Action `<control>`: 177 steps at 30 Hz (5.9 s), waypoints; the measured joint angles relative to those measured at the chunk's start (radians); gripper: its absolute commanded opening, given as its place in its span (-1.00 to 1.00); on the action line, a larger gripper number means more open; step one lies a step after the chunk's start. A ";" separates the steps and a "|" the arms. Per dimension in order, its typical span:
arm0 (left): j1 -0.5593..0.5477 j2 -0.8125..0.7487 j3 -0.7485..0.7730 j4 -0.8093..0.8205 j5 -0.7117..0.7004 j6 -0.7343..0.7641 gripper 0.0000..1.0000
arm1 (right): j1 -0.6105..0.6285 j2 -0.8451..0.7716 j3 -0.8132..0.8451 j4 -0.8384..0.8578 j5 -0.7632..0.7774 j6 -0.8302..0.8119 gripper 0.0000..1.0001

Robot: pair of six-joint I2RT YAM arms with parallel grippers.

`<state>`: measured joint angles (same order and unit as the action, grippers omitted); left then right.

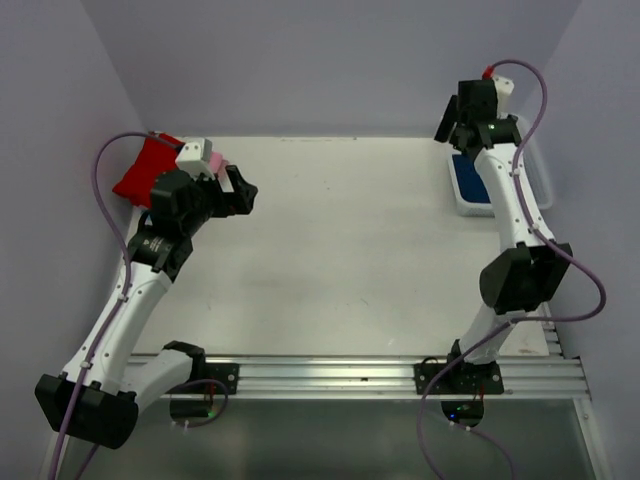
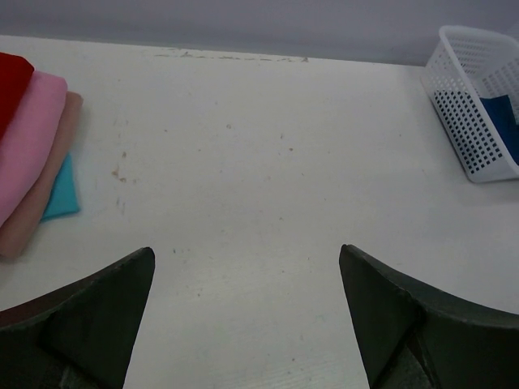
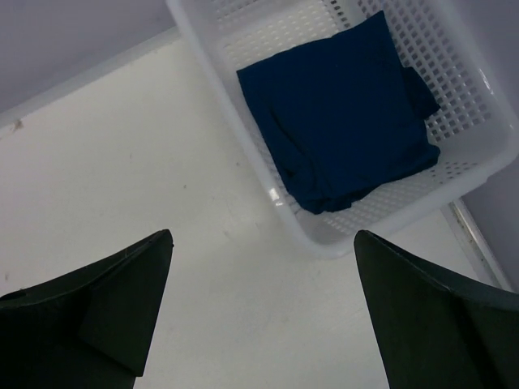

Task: Fold and stack the t-shirts
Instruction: Grab crumpled tshirt from bin with the right arm, then move the tshirt to the center of the board, then flatten out the tshirt

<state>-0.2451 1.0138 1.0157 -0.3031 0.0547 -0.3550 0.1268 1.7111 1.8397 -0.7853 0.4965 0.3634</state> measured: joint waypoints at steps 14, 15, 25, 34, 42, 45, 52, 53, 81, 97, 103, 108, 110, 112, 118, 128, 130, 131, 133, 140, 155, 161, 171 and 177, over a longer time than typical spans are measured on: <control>0.000 -0.038 -0.024 -0.008 0.034 0.000 1.00 | -0.298 0.500 0.364 -0.126 -0.049 0.071 0.98; 0.000 -0.045 -0.027 -0.008 0.034 0.000 1.00 | -0.299 0.525 0.360 -0.128 -0.062 0.070 0.98; 0.000 -0.058 -0.033 -0.013 0.027 0.000 1.00 | -0.334 0.568 0.198 -0.063 -0.341 0.084 0.98; 0.000 -0.059 -0.051 -0.020 0.027 -0.002 1.00 | -0.348 0.610 0.218 -0.064 -0.380 0.121 0.90; 0.000 -0.071 -0.065 -0.028 0.027 -0.002 1.00 | -0.346 0.684 0.276 -0.066 -0.359 0.147 0.07; 0.000 -0.086 -0.065 -0.028 0.027 -0.002 1.00 | -0.346 0.684 0.274 -0.056 -0.362 0.151 -1.00; 0.000 -0.098 -0.068 -0.028 0.028 -0.009 1.00 | -0.346 0.619 0.187 0.006 -0.382 0.165 -1.00; 0.000 -0.100 -0.071 -0.028 0.029 -0.011 1.00 | -0.346 0.598 0.161 0.016 -0.385 0.167 -1.00; 0.001 -0.104 -0.114 -0.013 0.045 -0.028 1.00 | 0.132 -0.619 -0.892 0.627 -1.138 0.207 -1.00; 0.001 -0.162 -0.116 -0.013 0.037 -0.052 0.99 | 0.255 -0.678 -1.082 0.539 -1.251 0.164 -1.00; 0.001 -0.159 -0.129 -0.009 0.046 -0.057 0.98 | 0.346 -0.621 -1.090 0.557 -1.250 0.151 -0.55; 0.001 -0.149 -0.130 -0.006 0.048 -0.058 0.98 | 0.435 -0.479 -1.024 0.517 -1.177 0.099 0.74; 0.001 -0.149 -0.130 -0.006 0.049 -0.058 0.98 | 0.452 -0.451 -0.988 0.477 -1.046 0.078 0.86; 0.001 -0.150 -0.130 -0.006 0.050 -0.058 0.98 | 0.453 -0.426 -0.933 0.410 -0.847 0.071 0.95; 0.001 -0.153 -0.131 -0.008 0.050 -0.058 0.98 | 0.395 -0.239 -0.695 0.267 -0.282 0.129 -0.66; 0.001 -0.220 -0.131 -0.030 0.019 -0.054 0.99 | 0.108 0.002 -0.663 0.211 -0.148 0.290 -1.00; 0.001 -0.225 -0.131 -0.030 0.019 -0.055 0.99 | 0.060 0.053 -0.649 0.208 -0.157 0.308 -1.00; 0.001 -0.225 -0.131 -0.030 0.019 -0.055 0.99 | 0.036 0.080 -0.632 0.206 -0.165 0.315 -1.00; 0.001 -0.225 -0.131 -0.032 0.020 -0.055 0.99 | 0.003 0.126 -0.596 0.205 -0.170 0.325 -1.00; 0.001 -0.231 -0.157 -0.027 0.043 -0.065 0.98 | -0.097 0.261 -0.420 0.190 -0.114 0.367 -1.00; -0.262 -0.097 -0.278 -0.061 0.223 -0.105 0.93 | -0.102 0.300 -0.312 0.163 -0.009 0.326 -1.00; -0.602 -0.078 -0.289 -0.109 0.192 -0.194 1.00 | -0.103 0.296 -0.309 0.186 -0.091 0.260 -0.97; -1.139 0.327 -0.273 -0.204 -0.076 -0.344 1.00 | -0.018 -0.026 -0.592 0.374 -0.341 0.164 -0.09; -1.178 0.397 -0.214 -0.257 -0.260 -0.386 1.00 | 0.077 -0.355 -0.794 0.443 -0.443 0.126 -0.15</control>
<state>-1.4235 1.4105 0.8017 -0.5598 -0.2054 -0.7414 0.2035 1.3563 1.0458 -0.3428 0.0536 0.4892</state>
